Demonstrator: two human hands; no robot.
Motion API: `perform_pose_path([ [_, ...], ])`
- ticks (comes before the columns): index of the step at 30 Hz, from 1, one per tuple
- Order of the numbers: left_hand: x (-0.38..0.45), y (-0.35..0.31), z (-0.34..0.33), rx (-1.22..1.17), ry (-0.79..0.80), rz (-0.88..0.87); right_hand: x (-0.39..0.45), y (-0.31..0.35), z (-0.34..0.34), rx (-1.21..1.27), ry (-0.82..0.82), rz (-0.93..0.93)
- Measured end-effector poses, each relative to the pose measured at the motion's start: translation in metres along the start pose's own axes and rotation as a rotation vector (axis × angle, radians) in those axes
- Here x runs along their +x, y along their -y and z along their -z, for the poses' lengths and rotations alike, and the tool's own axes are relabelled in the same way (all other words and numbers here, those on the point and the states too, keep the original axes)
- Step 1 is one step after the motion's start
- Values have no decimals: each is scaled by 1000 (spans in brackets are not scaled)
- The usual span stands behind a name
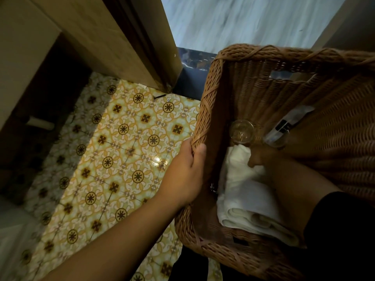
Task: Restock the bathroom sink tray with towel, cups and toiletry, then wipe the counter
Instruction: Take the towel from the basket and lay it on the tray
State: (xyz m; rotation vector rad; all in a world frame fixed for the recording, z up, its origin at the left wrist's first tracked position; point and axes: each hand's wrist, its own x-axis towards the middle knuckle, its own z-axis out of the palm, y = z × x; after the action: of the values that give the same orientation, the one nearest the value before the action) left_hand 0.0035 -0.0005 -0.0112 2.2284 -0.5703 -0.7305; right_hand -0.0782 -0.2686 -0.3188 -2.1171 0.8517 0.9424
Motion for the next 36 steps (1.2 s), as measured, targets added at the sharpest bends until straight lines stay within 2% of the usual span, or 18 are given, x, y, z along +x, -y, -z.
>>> perform_pose_path([
  [4, -1, -1, -1, 19, -10, 12, -57, 37, 21, -17, 97, 32],
  [8, -1, -2, -1, 31, -23, 19, -84, 38, 21, 53, 59, 121],
  [11, -2, -6, 1, 36, -13, 30, -115, 44, 26, 35, -41, 180],
  [14, -4, -8, 3, 21, -2, 29, -161, 60, 37, -155, -115, 180],
  [20, -7, -8, 8, -16, 39, 54, -277, 90, 74, -374, -454, 134],
  [23, -10, -10, 12, -57, 86, 68, -336, 107, 98, -333, -616, 51],
  [26, -7, -11, 15, -33, 130, 66, -393, 115, 116, -239, -760, 85],
  [31, 3, -3, 23, -14, 239, 9, -448, 112, 91, -236, -785, 78],
  [36, 7, 0, 34, 24, 272, -90, -530, 129, 80, -251, -958, 119],
])
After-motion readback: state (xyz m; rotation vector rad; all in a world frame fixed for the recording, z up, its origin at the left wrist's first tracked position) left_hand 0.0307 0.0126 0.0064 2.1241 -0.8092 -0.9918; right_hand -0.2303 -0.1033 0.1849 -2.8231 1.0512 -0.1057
